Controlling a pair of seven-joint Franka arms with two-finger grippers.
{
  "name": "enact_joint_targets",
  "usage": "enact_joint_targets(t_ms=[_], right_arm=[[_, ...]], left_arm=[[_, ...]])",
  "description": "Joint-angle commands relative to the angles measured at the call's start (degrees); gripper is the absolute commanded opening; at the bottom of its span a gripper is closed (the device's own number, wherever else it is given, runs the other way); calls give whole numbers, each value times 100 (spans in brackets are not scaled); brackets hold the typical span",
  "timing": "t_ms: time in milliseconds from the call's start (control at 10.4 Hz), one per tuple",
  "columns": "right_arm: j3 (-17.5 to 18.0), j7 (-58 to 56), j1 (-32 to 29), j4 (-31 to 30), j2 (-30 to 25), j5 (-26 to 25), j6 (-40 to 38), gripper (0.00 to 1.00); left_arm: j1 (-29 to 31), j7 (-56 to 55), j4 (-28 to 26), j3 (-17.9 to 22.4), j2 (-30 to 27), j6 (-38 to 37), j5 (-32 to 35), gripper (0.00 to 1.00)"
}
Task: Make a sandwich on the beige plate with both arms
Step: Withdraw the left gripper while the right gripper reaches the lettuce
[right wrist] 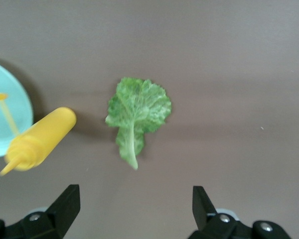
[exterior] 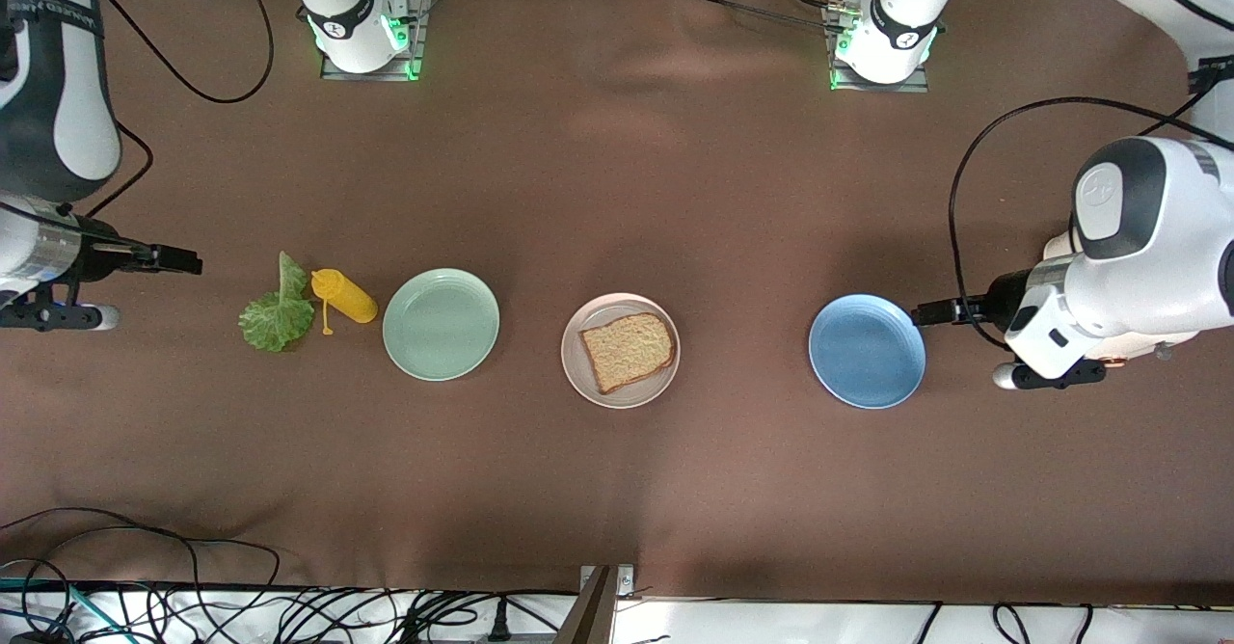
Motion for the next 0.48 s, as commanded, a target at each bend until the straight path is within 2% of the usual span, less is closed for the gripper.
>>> enact_joint_targets(t_ms=[0, 192, 385], right_arm=[[-17, 47, 15, -910, -215, -2, 750, 100], [-131, 47, -11, -1446, -76, 15, 1512, 100], [-96, 152, 6, -2359, 13, 94, 2899, 100]], left_arm=[[46, -86, -209, -49, -556, -296, 478, 100], [212, -51, -332, -58, -952, -376, 714, 100], [310, -68, -350, -67, -1172, -577, 839, 100]])
